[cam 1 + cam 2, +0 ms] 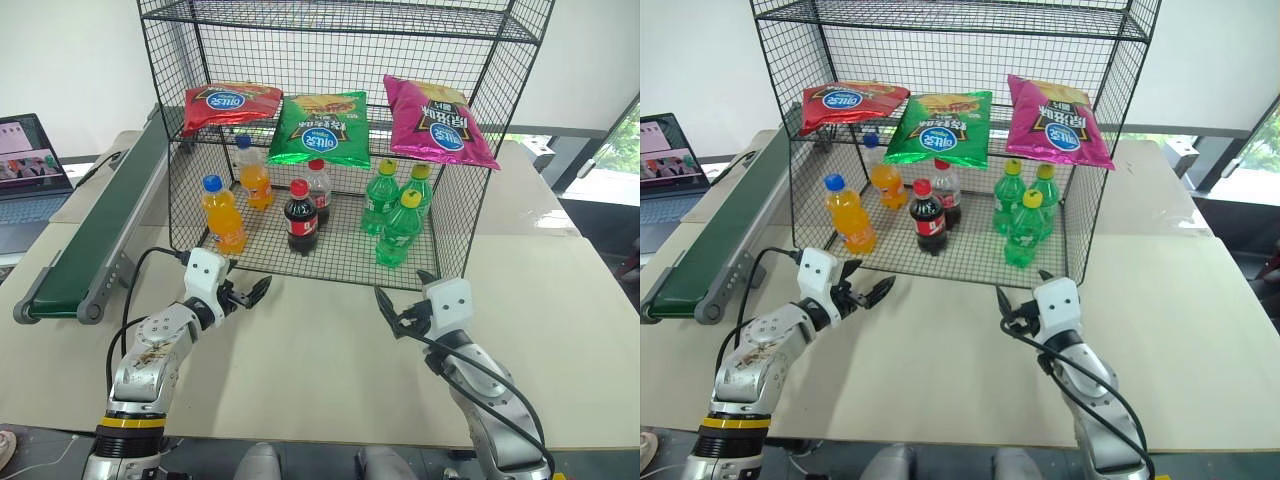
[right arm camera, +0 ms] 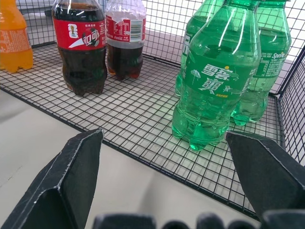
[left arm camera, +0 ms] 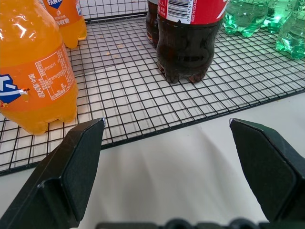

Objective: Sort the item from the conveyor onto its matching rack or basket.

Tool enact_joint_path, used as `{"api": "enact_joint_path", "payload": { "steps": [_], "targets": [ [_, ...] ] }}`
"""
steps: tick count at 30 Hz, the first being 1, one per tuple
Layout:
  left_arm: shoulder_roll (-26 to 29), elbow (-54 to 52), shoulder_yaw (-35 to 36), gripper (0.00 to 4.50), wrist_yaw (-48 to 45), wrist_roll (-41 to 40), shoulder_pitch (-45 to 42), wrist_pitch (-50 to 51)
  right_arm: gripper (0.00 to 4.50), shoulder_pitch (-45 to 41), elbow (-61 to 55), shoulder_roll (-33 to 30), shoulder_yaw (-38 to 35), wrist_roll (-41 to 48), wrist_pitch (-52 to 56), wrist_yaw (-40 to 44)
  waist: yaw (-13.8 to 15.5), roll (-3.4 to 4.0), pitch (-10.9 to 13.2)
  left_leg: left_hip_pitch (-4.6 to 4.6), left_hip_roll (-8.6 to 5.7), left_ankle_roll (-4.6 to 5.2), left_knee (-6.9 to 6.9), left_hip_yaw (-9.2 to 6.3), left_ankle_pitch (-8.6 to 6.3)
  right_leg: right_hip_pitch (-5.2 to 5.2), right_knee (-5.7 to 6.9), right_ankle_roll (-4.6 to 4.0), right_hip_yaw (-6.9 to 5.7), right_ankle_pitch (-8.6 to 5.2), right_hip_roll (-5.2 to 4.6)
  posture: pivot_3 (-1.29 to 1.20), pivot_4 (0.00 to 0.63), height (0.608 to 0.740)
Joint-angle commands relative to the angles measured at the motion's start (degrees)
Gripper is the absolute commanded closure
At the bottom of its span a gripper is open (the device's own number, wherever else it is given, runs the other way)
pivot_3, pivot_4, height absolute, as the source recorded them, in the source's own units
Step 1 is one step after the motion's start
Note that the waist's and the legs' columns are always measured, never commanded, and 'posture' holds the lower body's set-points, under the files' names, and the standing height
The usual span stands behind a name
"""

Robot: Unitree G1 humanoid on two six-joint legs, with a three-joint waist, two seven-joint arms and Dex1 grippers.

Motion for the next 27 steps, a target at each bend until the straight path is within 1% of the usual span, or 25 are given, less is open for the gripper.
{"api": "enact_joint_path", "payload": {
  "steps": [1,13,27],
  "targets": [
    [1.06,-2.18,0.11,0.03,-1.27,-0.38,-0.37,-0.05,0.00,-0.12,-2.60,-0.17,-0.65,0.34,-1.15,0.35,0.00,0.00,0.00,0.00,0.00,0.00,0.00,0.00,0.00,0.00,0.00,0.00,0.00,0.00,0.00,0.00,0.150,0.740],
    [0.69,-3.74,1.16,0.03,-2.44,-2.65,1.42,-0.08,0.00,0.51,-3.40,-0.42,-0.78,0.49,-0.82,1.21,-0.02,0.00,0.00,0.00,0.00,0.00,0.00,0.00,0.00,0.01,0.00,0.00,0.00,0.00,0.00,0.00,0.150,0.740],
    [1.24,-2.74,0.55,0.03,-2.60,-1.51,1.01,-1.16,0.00,-0.08,-3.22,-0.08,-0.93,0.33,-0.40,0.85,0.00,0.00,0.00,0.00,0.00,0.01,0.02,0.00,-0.01,0.01,0.00,0.00,0.00,0.00,0.00,0.00,0.150,0.740]
  ]
}}
